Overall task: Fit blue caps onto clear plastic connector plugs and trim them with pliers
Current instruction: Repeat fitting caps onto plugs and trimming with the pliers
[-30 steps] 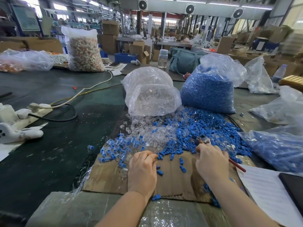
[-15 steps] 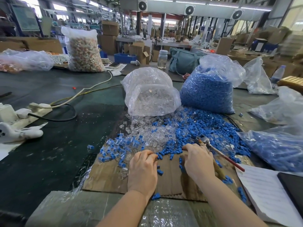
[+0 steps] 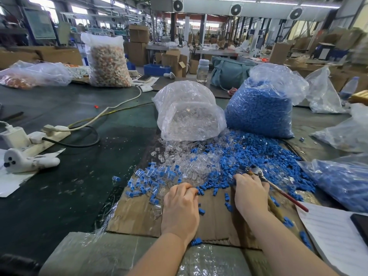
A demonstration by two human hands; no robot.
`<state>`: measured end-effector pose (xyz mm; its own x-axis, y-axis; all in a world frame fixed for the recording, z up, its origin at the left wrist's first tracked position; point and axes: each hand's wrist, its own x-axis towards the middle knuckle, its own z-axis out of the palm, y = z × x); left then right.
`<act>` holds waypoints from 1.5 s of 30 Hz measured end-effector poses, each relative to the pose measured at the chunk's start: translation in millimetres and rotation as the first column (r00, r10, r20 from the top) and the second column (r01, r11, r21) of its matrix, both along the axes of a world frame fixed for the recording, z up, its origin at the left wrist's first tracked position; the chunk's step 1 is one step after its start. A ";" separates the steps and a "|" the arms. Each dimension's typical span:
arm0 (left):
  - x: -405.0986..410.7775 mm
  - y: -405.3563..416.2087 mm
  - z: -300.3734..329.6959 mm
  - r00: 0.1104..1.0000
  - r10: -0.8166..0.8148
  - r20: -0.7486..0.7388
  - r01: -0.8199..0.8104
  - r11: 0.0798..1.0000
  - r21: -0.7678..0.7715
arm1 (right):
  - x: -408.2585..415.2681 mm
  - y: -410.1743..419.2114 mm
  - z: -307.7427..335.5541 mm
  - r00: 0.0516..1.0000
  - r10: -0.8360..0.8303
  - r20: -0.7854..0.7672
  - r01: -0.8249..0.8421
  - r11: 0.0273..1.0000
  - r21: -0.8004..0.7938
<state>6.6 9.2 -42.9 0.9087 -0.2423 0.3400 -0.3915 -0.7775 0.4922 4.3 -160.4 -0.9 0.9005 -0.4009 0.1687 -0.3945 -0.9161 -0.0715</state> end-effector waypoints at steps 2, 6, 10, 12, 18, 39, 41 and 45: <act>-0.2 0.2 0.1 1.000 -0.002 -0.002 0.002 1.000 -0.015 | -0.2 -1.0 -1.1 0.999 0.002 0.044 -0.003 1.000 0.015; -0.8 0.4 0.5 1.000 0.000 -0.005 0.000 0.999 -0.037 | -3.7 -2.3 -0.9 0.991 0.002 0.131 -0.006 0.999 0.033; -1.3 1.8 1.9 1.000 0.004 0.017 -0.003 0.997 -0.077 | -14.3 11.4 2.8 0.950 0.098 0.297 -0.113 0.993 0.033; -2.6 2.2 4.3 0.999 -0.003 0.037 0.007 0.994 -0.109 | -21.1 24.8 0.6 0.888 0.217 0.405 -0.255 0.966 0.043; -5.9 3.8 11.4 0.999 -0.004 0.046 0.015 0.973 -0.230 | -31.9 50.8 -8.6 0.766 0.463 0.446 -0.527 0.850 0.024; -3.5 4.6 7.5 0.999 -0.050 -0.021 0.044 0.972 -0.232 | -12.7 29.6 -17.5 0.969 0.179 0.169 -0.195 0.977 0.085; -3.1 4.2 7.0 0.999 -0.051 -0.020 0.044 0.971 -0.237 | -14.7 32.4 -17.8 0.959 0.172 0.227 -0.202 0.973 0.115; -2.7 3.8 8.3 0.999 -0.034 -0.018 0.029 0.969 -0.245 | -20.6 41.1 -22.4 0.922 0.199 0.332 -0.261 0.954 0.151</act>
